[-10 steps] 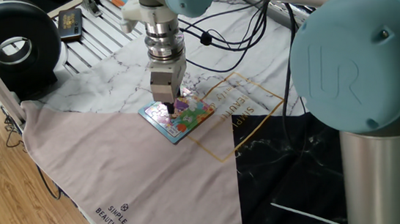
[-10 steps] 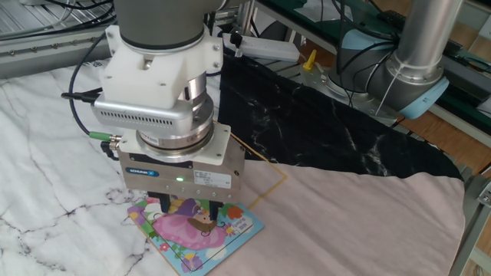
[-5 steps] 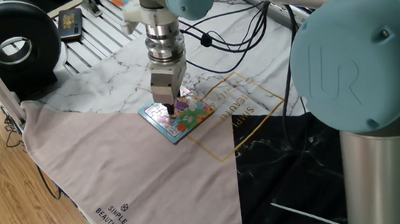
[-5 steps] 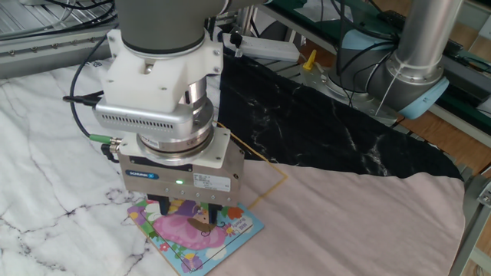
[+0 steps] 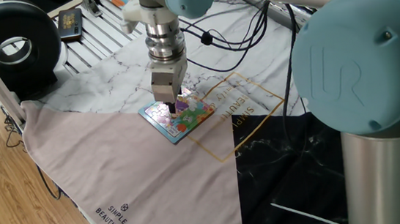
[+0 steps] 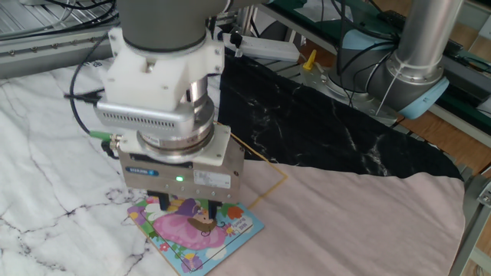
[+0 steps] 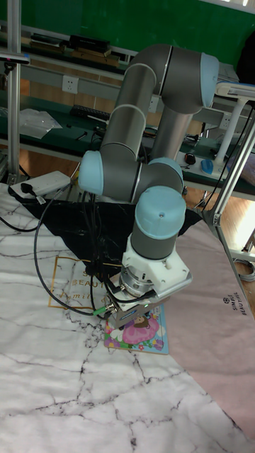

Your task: Assemble one piece of a puzzle

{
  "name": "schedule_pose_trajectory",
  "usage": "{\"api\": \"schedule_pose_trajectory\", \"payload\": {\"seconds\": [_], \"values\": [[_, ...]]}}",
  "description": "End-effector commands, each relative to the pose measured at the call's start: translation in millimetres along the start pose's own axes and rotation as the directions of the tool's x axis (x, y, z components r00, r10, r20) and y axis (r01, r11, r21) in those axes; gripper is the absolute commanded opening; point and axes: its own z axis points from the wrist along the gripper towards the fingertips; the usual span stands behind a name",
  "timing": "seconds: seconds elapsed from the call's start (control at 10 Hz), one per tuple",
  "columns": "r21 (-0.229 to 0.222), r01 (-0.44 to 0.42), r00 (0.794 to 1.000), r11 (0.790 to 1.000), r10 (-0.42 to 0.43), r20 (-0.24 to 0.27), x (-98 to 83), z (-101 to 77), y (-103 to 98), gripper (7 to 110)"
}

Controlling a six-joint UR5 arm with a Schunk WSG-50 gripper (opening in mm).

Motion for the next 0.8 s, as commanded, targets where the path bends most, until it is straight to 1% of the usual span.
{"api": "schedule_pose_trajectory", "payload": {"seconds": [0.0,0.1,0.2,0.3,0.4,0.5,0.6,0.7], "values": [[-0.026,-0.009,1.000,1.000,0.009,-0.005,1.4,-19.6,4.8,66],[-0.024,-0.016,1.000,1.000,0.016,-0.008,3.7,-28.2,4.1,66],[-0.026,-0.037,0.999,0.999,0.037,0.011,1.3,-40.4,3.4,66],[0.008,-0.046,0.995,0.999,0.045,0.084,-13.3,-57.0,-8.5,66],[0.042,-0.050,0.988,0.998,0.043,0.150,-27.2,-64.9,-17.4,66],[0.030,-0.052,0.981,0.998,0.046,0.191,-37.5,-66.7,-15.2,66],[0.039,-0.051,0.976,0.998,0.041,0.216,-44.6,-68.3,-18.8,66],[0.068,-0.053,0.972,0.996,0.036,0.233,-49.1,-68.9,-26.7,66]]}}
